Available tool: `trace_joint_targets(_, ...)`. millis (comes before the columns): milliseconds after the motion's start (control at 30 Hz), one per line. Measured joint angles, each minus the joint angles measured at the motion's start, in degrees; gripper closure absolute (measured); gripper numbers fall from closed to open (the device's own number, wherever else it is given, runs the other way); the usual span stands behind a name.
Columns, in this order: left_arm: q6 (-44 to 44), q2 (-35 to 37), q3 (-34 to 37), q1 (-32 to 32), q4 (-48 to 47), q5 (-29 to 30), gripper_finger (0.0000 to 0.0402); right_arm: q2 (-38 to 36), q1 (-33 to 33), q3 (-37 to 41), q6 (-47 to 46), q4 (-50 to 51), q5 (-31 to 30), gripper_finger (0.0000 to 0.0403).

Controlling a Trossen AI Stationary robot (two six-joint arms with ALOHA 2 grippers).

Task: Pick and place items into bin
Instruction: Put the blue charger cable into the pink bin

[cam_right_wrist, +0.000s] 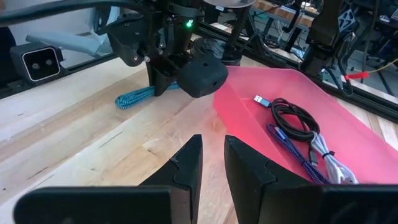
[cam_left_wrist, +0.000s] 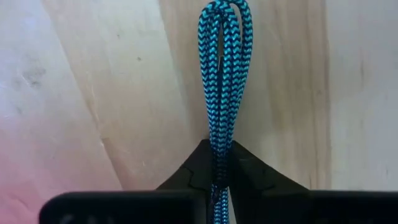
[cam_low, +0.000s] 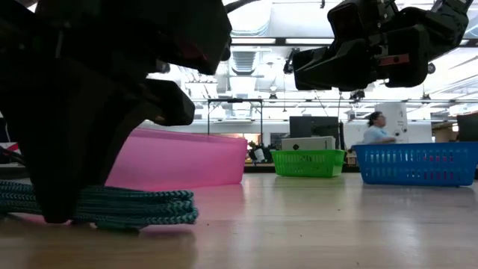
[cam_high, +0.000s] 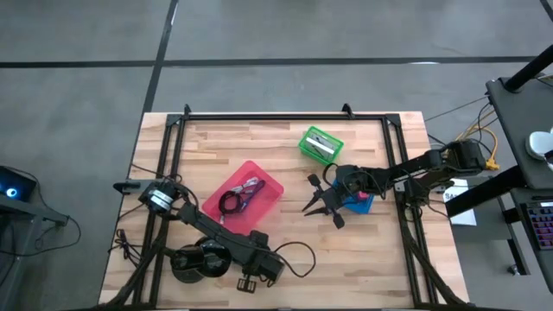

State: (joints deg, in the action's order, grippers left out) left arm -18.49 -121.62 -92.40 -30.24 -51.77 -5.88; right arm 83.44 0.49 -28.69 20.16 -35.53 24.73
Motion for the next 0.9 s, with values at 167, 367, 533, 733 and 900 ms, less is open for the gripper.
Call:
trace_joint_targets(167,0.95,1.58,-1.06,0.19,-0.14,-0.01,0.0384,-0.07,0.00,0.00,0.00,-0.02,0.00,0.0346)
trace_joint_targets(367,4.55,3.73,-2.91,0.64,0.27,2.83,0.0387,-0.09,-0.02,-0.02,-0.04,-0.22,-0.20,0.0346)
trace_joint_targets(533,5.92,7.35,-3.56,0.98,2.69,8.21,0.0388,-0.09,-0.02,-0.02,-0.02,-0.37,-0.30,0.0346)
trace_joint_targets(733,3.92,12.67,-3.50,1.39,2.39,22.06,0.0389,-0.11,-0.02,-0.02,-0.02,-0.41,-0.35,0.0346)
trace_joint_targets(900,4.39,17.12,-2.45,2.63,0.48,31.38,0.0389,-0.11,-0.02,-0.02,-0.02,-0.62,-0.37,0.0346)
